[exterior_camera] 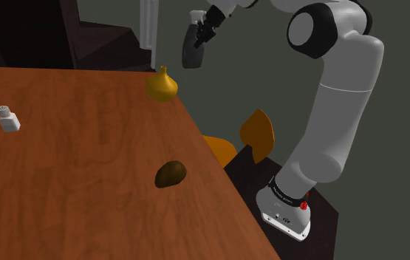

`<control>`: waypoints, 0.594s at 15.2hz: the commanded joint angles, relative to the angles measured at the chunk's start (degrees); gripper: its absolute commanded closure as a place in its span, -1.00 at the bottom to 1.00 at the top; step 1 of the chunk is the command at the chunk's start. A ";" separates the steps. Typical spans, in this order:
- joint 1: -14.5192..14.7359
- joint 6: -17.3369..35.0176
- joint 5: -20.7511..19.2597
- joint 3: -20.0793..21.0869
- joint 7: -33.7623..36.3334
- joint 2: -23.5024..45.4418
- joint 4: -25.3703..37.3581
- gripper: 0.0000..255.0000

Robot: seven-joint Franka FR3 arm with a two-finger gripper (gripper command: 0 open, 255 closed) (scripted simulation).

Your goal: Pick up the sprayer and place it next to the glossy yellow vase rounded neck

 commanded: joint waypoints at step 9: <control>1.08 6.35 0.71 0.39 -3.57 0.09 -7.19 1.00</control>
